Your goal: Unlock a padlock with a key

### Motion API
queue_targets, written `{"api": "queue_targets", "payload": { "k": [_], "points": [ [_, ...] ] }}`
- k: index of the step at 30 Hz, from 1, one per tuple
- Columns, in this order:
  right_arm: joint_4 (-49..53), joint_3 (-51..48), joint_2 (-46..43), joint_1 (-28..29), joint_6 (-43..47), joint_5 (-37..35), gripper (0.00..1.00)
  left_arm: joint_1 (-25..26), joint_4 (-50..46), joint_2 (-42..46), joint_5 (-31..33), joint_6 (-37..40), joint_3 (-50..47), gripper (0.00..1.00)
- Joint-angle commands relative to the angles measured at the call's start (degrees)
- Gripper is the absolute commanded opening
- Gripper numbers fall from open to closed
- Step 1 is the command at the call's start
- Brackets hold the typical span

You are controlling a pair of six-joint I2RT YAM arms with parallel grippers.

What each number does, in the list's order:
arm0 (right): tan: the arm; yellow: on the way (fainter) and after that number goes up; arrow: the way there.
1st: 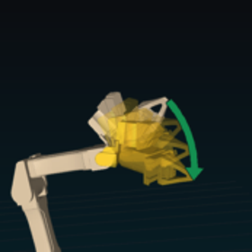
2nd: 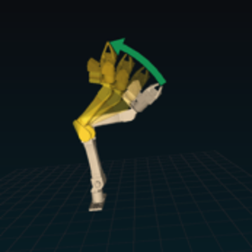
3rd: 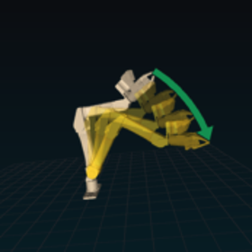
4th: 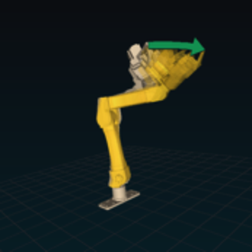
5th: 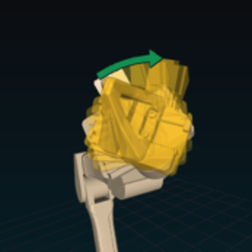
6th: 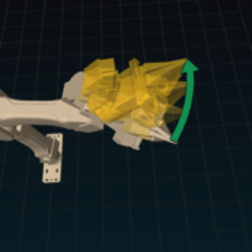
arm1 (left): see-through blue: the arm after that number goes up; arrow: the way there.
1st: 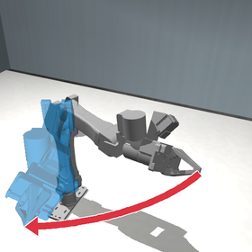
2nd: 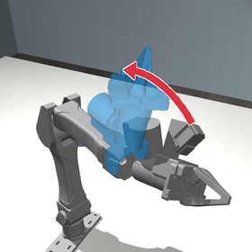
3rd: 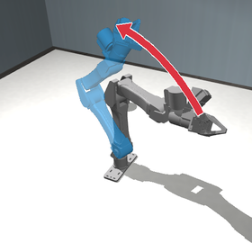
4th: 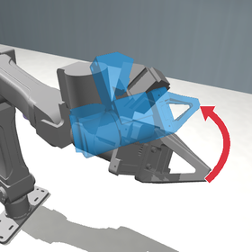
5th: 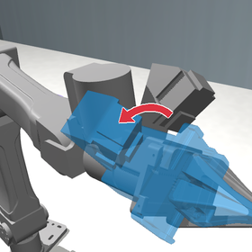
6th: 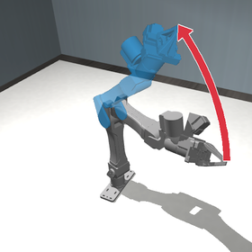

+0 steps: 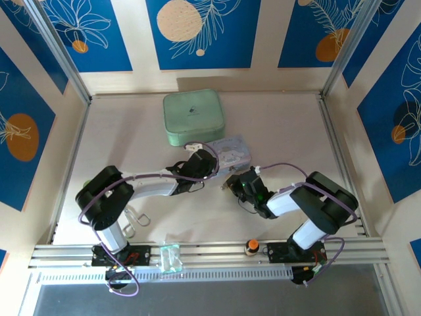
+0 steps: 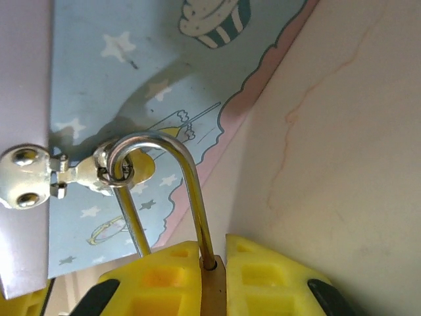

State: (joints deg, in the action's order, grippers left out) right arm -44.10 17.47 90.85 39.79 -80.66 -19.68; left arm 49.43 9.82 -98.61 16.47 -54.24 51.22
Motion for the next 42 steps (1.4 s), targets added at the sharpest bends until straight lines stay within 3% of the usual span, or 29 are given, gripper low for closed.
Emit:
{"api": "queue_targets", "payload": {
  "k": [1,7,12,17,27,32,35,38,42],
  "points": [
    [-0.31,-1.79,2.91,-2.96,-2.26,-2.97,0.0,0.18,-20.29,-5.72,-1.22,1.33,-5.17,0.41],
    [0.29,-2.53,0.66,-4.09,-1.93,-2.92,0.0,0.14,-20.45,-6.14,-0.96,1.33,-5.5,0.41],
    [-5.63,-4.81,0.48,-8.61,-1.09,2.14,0.0,0.14,-19.77,-6.16,-1.18,1.15,-6.05,0.41],
    [-5.38,-4.07,-2.75,-9.64,2.52,5.07,0.0,-0.36,-20.7,-7.42,-1.33,1.39,-5.55,0.41],
    [12.41,-4.43,-13.21,-17.29,8.24,14.05,0.0,-2.01,-20.18,-5.05,-0.96,2.66,-6.26,0.41],
    [16.1,-2.56,-13.48,-20.7,11.3,21.78,0.0,-2.45,-20.89,-4.84,-0.76,3.58,-5.12,0.41],
    [14.99,-3.24,-11.55,-20.71,9.57,20.07,0.0,-2.55,-20.28,-4.75,-1.04,3.54,-4.73,0.4],
    [4.21,-6.03,-6.99,-20.85,3.7,16.83,0.0,-2.5,-19.25,-4.71,-1.91,2.85,-5.36,0.4],
    [-1.7,-6.92,-4.37,-17.01,-4.64,8.38,0.0,-2.45,-18.61,-4.15,-2.1,2.73,-6.45,0.4]
  ]
}}
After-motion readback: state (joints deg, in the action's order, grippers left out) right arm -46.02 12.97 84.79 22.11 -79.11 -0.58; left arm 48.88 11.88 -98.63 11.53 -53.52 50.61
